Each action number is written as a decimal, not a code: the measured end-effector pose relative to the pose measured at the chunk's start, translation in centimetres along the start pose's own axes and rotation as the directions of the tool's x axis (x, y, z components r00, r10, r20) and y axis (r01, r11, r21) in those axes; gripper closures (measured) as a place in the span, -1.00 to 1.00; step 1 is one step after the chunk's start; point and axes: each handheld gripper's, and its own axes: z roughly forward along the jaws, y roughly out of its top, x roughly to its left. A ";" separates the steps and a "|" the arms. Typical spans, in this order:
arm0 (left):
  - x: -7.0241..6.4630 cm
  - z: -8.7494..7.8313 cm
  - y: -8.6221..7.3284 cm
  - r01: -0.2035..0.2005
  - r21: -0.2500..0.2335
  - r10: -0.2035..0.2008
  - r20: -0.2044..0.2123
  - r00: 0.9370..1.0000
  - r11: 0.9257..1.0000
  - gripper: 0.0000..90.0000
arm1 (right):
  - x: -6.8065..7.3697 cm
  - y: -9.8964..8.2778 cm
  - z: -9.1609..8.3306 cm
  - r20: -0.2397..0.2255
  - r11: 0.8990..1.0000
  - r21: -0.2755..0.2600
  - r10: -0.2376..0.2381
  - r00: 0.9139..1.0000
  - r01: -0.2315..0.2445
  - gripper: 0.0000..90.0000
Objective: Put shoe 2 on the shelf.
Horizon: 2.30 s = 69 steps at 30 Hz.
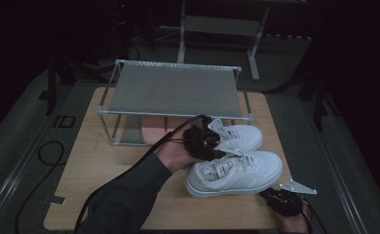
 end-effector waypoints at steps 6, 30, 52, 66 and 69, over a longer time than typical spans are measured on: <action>0.0 -0.7 0.8 -0.008 -0.011 0.008 0.008 1.000 1.000 0.72 | 0.0 0.0 0.0 0.000 1.000 -0.003 0.000 1.000 0.000 0.52; 0.4 -2.6 4.5 -0.021 -0.038 0.021 0.000 1.000 0.999 0.72 | 0.0 0.0 0.0 0.002 1.000 -0.003 0.002 1.000 -0.002 0.52; 3.6 -2.0 9.1 0.025 -0.082 -0.031 -0.074 0.997 0.996 0.71 | 0.0 0.0 0.0 0.001 1.000 -0.003 0.003 1.000 -0.003 0.53; 5.3 -1.1 12.2 0.040 -0.094 -0.050 -0.110 0.993 0.995 0.71 | 0.0 0.0 0.0 0.002 1.000 -0.002 0.004 1.000 -0.004 0.53; 5.8 -1.2 12.4 0.048 -0.090 -0.059 -0.125 0.990 0.995 0.71 | 0.0 0.0 0.0 0.001 1.000 -0.002 0.004 1.000 -0.004 0.53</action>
